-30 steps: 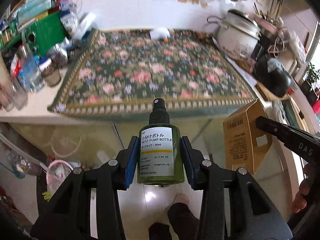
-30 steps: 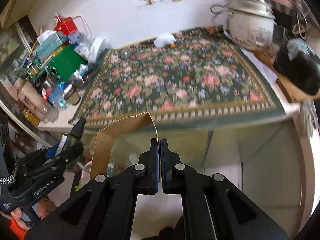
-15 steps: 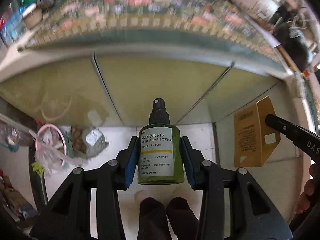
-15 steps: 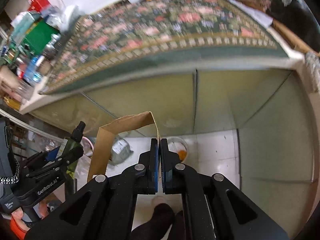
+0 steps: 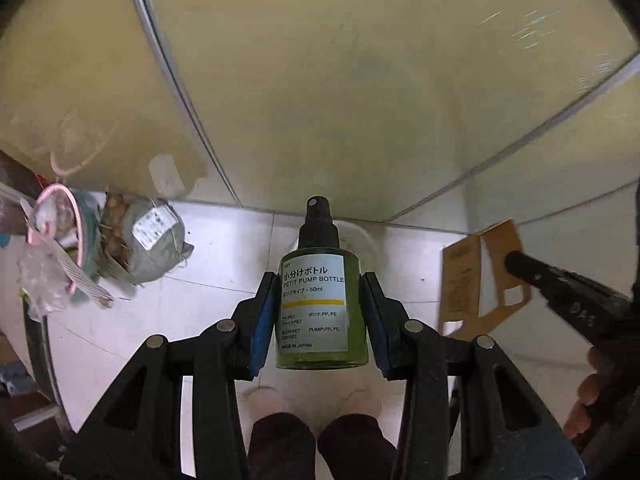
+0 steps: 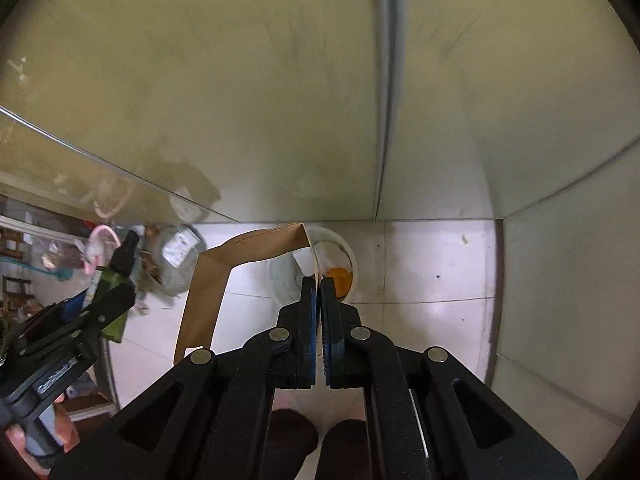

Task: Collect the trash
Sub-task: 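Carry the cardboard sleeve and green pump bottle down to the floor bin, then open the right tool over the bin while the left tool releases the green pump bottle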

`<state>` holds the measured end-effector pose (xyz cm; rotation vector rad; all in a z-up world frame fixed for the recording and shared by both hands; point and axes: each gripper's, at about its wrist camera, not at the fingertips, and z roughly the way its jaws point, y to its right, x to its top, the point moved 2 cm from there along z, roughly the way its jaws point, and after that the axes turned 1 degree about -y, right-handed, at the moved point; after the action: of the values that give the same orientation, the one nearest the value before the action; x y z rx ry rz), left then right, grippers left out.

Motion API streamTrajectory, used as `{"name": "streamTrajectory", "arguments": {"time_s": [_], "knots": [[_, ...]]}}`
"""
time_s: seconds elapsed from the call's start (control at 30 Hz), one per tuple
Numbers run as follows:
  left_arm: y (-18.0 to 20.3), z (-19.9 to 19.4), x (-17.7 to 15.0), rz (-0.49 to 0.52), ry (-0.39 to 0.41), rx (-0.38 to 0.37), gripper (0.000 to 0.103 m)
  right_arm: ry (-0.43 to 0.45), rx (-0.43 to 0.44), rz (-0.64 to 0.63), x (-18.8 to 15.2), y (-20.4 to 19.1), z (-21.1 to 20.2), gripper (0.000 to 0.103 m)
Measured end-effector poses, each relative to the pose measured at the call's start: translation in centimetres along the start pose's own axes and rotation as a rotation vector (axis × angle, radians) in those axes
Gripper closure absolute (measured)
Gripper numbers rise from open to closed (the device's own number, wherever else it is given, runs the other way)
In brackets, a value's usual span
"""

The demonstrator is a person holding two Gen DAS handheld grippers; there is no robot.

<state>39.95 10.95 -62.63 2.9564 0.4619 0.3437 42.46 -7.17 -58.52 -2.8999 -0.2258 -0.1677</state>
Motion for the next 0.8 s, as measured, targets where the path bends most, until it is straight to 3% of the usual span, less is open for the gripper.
{"name": "streamTrajectory", "arguments": {"time_s": [0.2,0.37,0.53,0.63,0.8], "knots": [[-1.8,8.5,-0.4,-0.025,-0.046,-0.004,0.062,-0.081,0.029,-0.029,-0.2,-0.2,10.8,0.1],[-1.6,13.1,-0.6,-0.019,-0.089,-0.035,0.062,-0.154,0.058,-0.04,-0.2,-0.3,14.8,0.092],[-0.3,15.8,-0.9,0.014,-0.144,-0.081,0.062,-0.157,0.051,-0.059,-0.1,0.2,15.1,0.066],[0.8,16.8,-1.0,0.034,-0.186,-0.109,0.062,-0.139,0.054,-0.068,-0.1,0.6,14.3,0.065],[2.0,16.3,-1.2,0.066,-0.233,-0.071,0.062,-0.103,0.047,-0.064,0.5,1.0,12.2,0.065]]}}
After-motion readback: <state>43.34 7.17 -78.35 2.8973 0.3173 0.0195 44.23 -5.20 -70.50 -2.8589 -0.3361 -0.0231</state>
